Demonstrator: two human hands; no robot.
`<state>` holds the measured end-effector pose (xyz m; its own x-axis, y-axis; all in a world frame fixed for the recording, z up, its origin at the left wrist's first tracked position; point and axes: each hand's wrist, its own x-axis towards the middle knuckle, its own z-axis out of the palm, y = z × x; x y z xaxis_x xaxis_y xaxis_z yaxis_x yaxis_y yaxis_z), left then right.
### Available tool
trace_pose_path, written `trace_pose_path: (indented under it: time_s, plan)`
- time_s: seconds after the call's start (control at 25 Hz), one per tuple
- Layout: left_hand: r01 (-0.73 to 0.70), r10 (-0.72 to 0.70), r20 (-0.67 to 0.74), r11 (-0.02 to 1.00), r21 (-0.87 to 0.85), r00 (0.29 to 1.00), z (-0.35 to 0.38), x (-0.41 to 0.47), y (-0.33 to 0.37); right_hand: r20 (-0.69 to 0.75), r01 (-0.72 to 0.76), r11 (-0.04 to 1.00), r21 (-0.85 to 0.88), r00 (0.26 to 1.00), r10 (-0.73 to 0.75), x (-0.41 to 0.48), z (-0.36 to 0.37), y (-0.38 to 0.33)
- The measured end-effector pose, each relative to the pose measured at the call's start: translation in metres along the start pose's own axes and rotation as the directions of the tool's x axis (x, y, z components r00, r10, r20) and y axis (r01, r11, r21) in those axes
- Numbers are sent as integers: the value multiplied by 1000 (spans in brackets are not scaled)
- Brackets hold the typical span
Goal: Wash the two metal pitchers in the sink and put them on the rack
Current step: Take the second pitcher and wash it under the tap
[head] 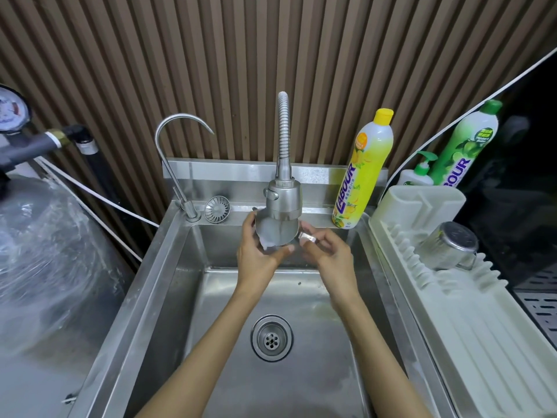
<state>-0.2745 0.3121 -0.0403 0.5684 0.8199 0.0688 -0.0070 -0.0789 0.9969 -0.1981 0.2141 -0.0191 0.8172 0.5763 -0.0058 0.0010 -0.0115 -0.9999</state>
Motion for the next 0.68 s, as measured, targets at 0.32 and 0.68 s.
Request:
trace_pose_path:
  time_s: [0.32,0.68]
  plan:
    - [58,30,-123,754,654,992,-15,-11,18,192,-386,896,220,917,349,-9,9,18]
    - [266,-252,103,952,-151,962,13,-8,-11,-101,15,724,-690,988,-117,-12,-10,-19]
